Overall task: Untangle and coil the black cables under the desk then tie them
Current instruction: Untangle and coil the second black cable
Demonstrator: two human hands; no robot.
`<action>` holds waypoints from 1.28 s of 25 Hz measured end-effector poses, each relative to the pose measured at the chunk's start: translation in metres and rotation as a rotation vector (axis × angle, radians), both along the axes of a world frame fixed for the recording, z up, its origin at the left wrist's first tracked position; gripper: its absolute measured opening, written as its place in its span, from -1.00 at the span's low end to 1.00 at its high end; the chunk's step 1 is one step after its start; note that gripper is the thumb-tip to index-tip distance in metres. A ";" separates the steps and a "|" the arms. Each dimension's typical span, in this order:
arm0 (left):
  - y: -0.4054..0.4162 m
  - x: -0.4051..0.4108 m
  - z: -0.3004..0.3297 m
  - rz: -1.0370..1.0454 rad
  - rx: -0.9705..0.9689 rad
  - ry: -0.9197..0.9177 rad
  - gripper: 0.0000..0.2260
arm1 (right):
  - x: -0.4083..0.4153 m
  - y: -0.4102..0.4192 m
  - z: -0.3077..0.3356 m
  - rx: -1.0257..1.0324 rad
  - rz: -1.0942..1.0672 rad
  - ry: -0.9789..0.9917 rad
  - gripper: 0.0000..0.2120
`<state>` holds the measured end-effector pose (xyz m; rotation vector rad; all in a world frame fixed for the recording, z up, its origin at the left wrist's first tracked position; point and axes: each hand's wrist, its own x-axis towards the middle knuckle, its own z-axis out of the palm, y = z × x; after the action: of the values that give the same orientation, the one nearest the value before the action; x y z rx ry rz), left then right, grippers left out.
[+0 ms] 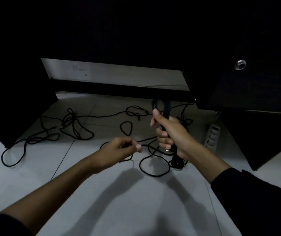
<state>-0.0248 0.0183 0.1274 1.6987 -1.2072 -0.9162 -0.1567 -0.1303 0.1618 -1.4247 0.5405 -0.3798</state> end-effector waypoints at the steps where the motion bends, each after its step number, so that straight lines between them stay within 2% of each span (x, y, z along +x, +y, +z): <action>1: -0.003 0.001 0.008 -0.002 -0.019 -0.007 -0.84 | -0.001 0.001 -0.002 -0.041 0.019 0.043 -0.61; 3: -0.010 -0.001 0.020 -0.012 -0.070 -0.087 -0.87 | 0.001 0.004 -0.005 -0.140 0.014 0.108 -0.60; 6: -0.020 -0.009 0.031 0.008 -0.137 -0.235 -0.88 | 0.006 0.005 -0.008 -0.317 -0.116 0.116 -0.59; 9: -0.022 -0.010 0.032 0.026 -0.141 -0.284 -0.87 | 0.009 0.005 -0.014 -0.442 -0.199 0.048 -0.59; 13: -0.022 -0.005 0.034 0.034 -0.122 -0.311 -0.85 | 0.007 0.005 -0.020 -0.719 -0.216 0.200 -0.58; 14: -0.022 -0.004 0.034 0.045 -0.134 -0.312 -0.86 | 0.007 0.007 -0.021 -0.700 -0.174 0.182 -0.61; 17: -0.022 -0.004 0.036 0.068 -0.148 -0.332 -0.89 | 0.008 0.014 -0.026 -0.456 -0.070 0.067 -0.65; 21: -0.017 0.009 0.047 0.034 -0.079 -0.606 -0.91 | 0.003 0.009 -0.027 -0.330 -0.098 0.111 -0.58; 22: -0.015 0.015 0.050 0.013 -0.052 -0.616 -0.93 | 0.001 0.008 -0.027 -0.333 -0.085 0.118 -0.55; 24: -0.013 0.020 0.053 0.024 -0.046 -0.475 -0.94 | -0.002 0.010 -0.028 -0.388 -0.020 0.136 -0.52; 28: -0.014 0.011 0.055 0.123 -0.106 0.002 -0.87 | 0.000 0.017 -0.026 -0.541 0.037 0.120 -0.55; 32: -0.018 0.005 0.062 0.252 -0.112 0.270 -0.90 | 0.002 0.019 -0.018 -0.690 0.146 0.163 -0.74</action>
<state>-0.0197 0.0001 0.1893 1.5396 -0.8296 -0.8730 -0.1545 -0.1114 0.1441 -2.1619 0.4484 -0.3486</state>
